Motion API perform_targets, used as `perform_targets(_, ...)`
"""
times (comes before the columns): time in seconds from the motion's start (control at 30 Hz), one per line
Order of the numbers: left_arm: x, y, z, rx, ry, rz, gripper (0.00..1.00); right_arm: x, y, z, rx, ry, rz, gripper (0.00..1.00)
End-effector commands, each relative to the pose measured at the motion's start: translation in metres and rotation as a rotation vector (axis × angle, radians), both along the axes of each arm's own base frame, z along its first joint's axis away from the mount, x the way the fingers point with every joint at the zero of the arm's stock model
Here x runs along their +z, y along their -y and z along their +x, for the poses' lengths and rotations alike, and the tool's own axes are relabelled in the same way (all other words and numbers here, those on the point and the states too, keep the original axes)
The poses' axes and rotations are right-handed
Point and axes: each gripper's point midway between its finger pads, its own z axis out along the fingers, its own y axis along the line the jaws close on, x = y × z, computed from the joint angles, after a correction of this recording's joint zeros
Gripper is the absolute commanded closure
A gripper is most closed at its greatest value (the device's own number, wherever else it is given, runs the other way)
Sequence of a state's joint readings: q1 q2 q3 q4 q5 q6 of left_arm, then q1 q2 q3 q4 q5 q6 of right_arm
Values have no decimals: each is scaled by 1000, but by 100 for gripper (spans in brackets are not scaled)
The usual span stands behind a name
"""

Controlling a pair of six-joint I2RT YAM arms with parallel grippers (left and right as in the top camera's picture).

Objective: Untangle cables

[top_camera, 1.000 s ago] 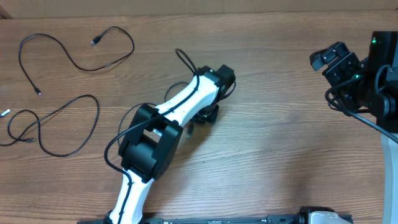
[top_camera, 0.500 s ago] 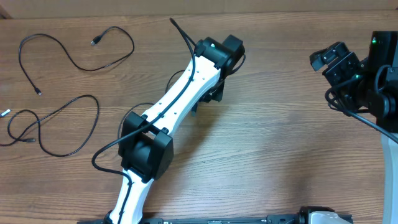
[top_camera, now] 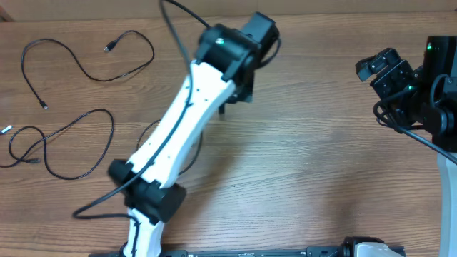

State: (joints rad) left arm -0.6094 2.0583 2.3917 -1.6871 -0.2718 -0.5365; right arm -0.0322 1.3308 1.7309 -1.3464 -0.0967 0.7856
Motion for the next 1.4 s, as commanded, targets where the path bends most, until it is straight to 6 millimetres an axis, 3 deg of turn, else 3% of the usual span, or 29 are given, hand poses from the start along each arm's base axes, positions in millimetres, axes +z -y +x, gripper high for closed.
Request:
perform_targets(0.0, 25, -32, 10, 86, 81, 2, 96, 3, 3, 0, -5, 13, -12, 0)
perform_targets(0.17, 27, -68, 25, 171, 115, 75, 96, 3, 3, 0, -5, 13, -12, 0)
perform_targets(0.33, 17, -89, 31, 222, 89, 107, 96, 3, 3, 0, -5, 13, -12, 0)
perform_targets(0.53, -23, -115, 25, 303, -16, 189, 96, 3, 3, 0, -5, 13, -12, 0)
perform_targets(0.73, -76, -140, 16, 367, -113, 284, 96, 3, 3, 0, -5, 13, -12, 0)
perform_targets(0.87, -98, -140, 4, 392, -174, 280, 96, 3, 3, 0, -5, 13, -12, 0)
perform_targets(1.13, -133, -119, -28, 408, -353, 167, 96, 3, 3, 0, -5, 13, -12, 0)
perform_targets(1.37, -167, -128, -53, 510, -414, 211, 96, 3, 3, 0, -5, 13, -12, 0)
